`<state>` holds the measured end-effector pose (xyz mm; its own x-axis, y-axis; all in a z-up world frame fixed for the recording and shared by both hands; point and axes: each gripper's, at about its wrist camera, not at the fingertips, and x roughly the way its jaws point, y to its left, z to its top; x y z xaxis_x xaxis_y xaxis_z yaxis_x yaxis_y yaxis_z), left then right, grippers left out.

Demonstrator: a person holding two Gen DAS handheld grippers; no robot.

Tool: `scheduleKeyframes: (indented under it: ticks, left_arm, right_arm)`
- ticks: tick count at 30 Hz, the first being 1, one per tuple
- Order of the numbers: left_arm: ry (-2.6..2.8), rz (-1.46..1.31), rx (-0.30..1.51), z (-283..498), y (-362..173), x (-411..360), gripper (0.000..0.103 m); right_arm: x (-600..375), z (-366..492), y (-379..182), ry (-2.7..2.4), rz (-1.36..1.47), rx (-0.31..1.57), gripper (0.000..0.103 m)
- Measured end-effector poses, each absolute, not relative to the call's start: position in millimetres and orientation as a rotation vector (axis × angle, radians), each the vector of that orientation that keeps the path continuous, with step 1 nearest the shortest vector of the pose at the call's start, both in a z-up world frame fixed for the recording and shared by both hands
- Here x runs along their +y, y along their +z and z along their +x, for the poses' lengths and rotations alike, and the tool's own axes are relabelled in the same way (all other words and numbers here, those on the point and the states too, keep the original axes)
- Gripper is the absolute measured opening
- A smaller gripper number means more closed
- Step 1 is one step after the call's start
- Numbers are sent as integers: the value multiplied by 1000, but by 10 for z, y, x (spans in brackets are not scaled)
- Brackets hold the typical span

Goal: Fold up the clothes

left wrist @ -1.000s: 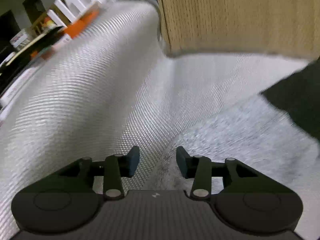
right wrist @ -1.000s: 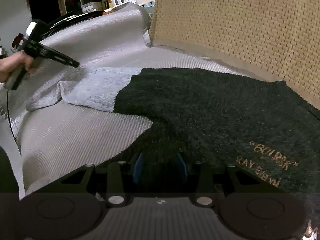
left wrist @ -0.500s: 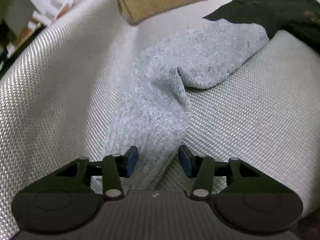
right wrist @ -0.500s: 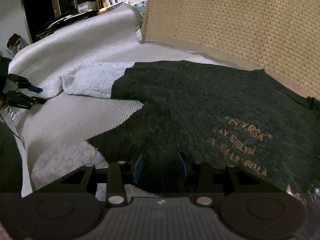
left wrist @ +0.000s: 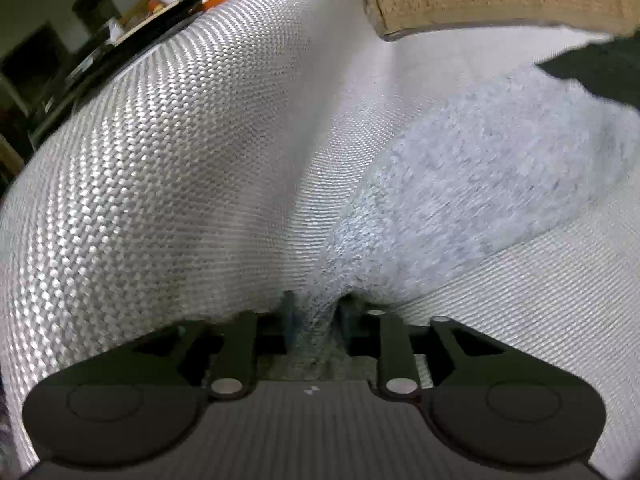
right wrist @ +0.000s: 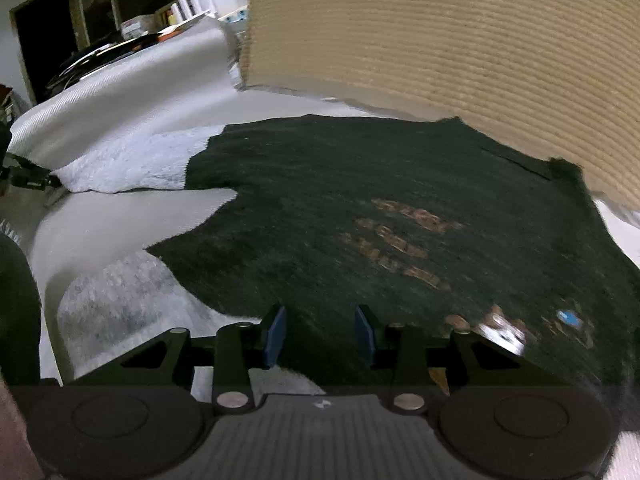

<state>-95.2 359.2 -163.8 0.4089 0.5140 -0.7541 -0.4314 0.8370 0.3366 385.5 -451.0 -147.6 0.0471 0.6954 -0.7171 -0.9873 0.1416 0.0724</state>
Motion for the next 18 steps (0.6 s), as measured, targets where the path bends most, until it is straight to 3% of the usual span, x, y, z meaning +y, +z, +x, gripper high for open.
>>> scheduleKeyframes:
  ticks: [3,7,18]
  left_arm:
    - [543,82,916,-997,-1419,3429,65]
    - [492,179,849,-896,-1132,3176,76]
    - [136,214,805,-17,-820,1867,77]
  right_arm:
    - [-4720,3999,-1435,1326,-519,696,42]
    - [-5009,4257,-1393,1232,-492,702,42]
    - [-5789,5034,-1117,959,-531,594,45]
